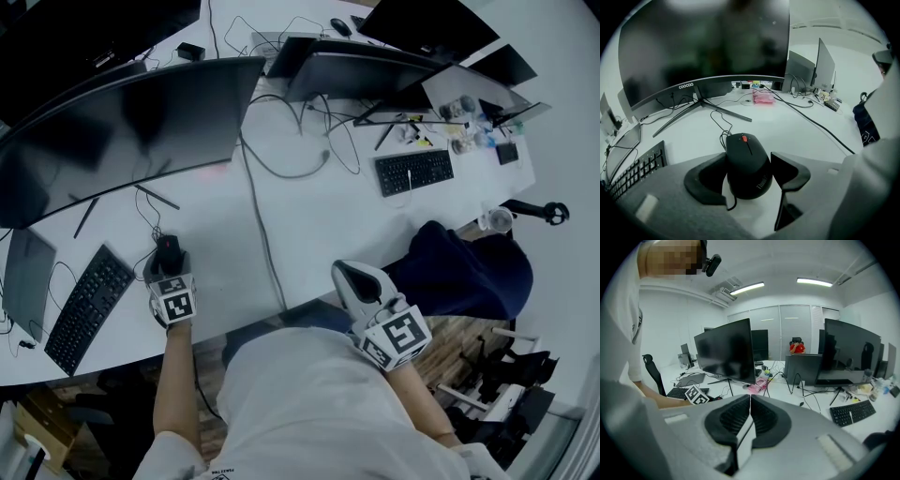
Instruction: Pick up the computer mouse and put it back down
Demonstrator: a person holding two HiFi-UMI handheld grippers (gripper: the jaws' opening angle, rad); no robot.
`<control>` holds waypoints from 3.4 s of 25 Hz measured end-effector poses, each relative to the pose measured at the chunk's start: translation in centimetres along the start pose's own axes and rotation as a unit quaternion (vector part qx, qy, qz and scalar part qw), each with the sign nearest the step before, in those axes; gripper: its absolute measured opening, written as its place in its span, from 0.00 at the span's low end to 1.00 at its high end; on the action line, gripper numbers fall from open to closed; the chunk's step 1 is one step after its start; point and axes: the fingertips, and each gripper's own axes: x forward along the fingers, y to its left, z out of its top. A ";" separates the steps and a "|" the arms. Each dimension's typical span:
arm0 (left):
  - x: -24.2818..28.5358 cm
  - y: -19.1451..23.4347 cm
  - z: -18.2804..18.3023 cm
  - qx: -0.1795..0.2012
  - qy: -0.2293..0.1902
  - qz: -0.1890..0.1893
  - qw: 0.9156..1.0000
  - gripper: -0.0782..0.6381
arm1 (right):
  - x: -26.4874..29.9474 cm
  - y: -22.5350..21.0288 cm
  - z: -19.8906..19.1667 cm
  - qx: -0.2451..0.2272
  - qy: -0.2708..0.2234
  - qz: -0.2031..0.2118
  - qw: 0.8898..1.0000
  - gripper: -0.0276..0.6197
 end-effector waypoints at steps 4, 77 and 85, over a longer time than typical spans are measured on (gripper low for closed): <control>-0.1 -0.2 0.0 0.008 -0.001 0.002 1.000 0.52 | -0.1 0.1 0.0 -0.002 0.000 0.001 1.000 0.05; -24.5 -8.8 14.7 -0.049 -0.197 0.002 0.979 0.12 | 4.7 1.4 5.7 0.009 -0.086 0.232 0.969 0.05; -24.9 -9.8 15.0 -0.058 -0.215 -0.017 0.975 0.12 | 4.3 2.1 5.8 -0.004 -0.086 0.253 0.964 0.05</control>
